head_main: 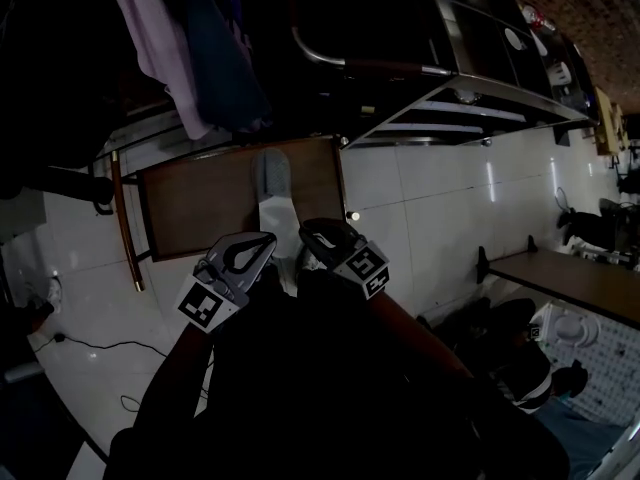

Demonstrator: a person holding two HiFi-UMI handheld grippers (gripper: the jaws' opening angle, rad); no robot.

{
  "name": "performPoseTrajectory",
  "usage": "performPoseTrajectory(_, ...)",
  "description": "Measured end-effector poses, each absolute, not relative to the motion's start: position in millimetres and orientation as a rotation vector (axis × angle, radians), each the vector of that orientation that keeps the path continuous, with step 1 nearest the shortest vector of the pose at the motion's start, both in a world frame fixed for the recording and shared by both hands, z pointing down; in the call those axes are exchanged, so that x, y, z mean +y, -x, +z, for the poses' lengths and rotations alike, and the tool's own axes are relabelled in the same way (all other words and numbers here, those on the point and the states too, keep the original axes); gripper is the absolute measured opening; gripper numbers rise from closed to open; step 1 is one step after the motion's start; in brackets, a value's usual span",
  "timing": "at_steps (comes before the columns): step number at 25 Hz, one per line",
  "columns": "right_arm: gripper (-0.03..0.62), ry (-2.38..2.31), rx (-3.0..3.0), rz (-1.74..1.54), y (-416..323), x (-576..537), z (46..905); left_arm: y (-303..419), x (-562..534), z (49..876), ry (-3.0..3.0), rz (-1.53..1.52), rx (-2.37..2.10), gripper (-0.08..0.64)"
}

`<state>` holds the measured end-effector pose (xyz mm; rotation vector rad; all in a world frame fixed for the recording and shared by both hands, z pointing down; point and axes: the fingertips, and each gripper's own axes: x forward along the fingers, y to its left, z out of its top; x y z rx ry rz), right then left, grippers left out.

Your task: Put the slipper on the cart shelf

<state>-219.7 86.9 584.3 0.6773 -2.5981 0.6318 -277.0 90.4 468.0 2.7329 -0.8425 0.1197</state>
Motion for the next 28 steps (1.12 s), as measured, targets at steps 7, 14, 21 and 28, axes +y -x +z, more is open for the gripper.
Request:
performPoseTrajectory(7, 0.100, -0.733, -2.386, 0.984, 207, 86, 682, 278, 84, 485, -2.715, 0.122, -0.827, 0.002)
performPoseTrajectory(14, 0.210, -0.711, -2.133, 1.376, 203, 98, 767, 284, 84, 501, -2.653, 0.134, -0.894, 0.002)
performPoseTrajectory(21, 0.212, -0.627, -2.017, 1.440, 207, 101, 810, 286, 91, 516, -2.594, 0.143, -0.937, 0.002)
performPoseTrajectory(28, 0.210, -0.541, -1.937, 1.548, 225, 108, 827, 294, 104, 525, -2.555, 0.168, -0.977, 0.002)
